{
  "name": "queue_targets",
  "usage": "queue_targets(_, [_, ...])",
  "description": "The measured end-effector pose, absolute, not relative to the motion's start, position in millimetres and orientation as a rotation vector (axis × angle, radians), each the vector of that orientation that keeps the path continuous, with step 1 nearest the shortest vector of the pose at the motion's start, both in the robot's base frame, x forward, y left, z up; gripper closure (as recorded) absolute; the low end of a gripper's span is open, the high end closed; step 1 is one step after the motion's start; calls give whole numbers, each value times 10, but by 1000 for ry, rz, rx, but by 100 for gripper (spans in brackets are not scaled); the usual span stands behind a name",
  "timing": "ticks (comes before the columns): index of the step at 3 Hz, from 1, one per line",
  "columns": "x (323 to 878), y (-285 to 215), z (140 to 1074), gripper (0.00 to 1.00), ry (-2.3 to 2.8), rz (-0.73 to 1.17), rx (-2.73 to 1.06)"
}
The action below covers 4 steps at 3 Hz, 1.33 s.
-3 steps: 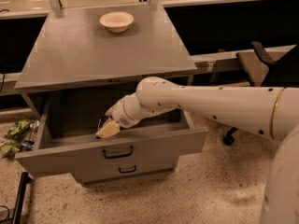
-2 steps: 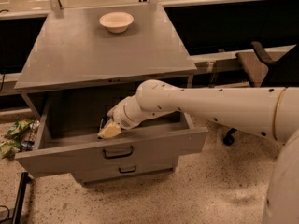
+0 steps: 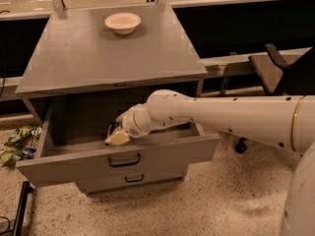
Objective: Place rxbar blueberry into top drawer
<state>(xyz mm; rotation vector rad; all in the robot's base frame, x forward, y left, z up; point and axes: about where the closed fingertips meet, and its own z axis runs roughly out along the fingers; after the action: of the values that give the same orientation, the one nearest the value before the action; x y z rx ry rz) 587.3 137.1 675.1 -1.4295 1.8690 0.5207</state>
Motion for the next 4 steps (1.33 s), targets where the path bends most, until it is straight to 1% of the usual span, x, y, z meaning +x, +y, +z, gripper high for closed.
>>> queue_targets(1, [6016, 1287, 6722, 26, 1873, 505, -1385])
queue_targets(2, [6043, 1254, 6794, 4, 1862, 486, -1362])
queue_targets(3, [6089, 1216, 6893, 9, 1831, 483, -1337])
queue_targets(4, [6103, 1217, 7053, 32, 1783, 499, -1315])
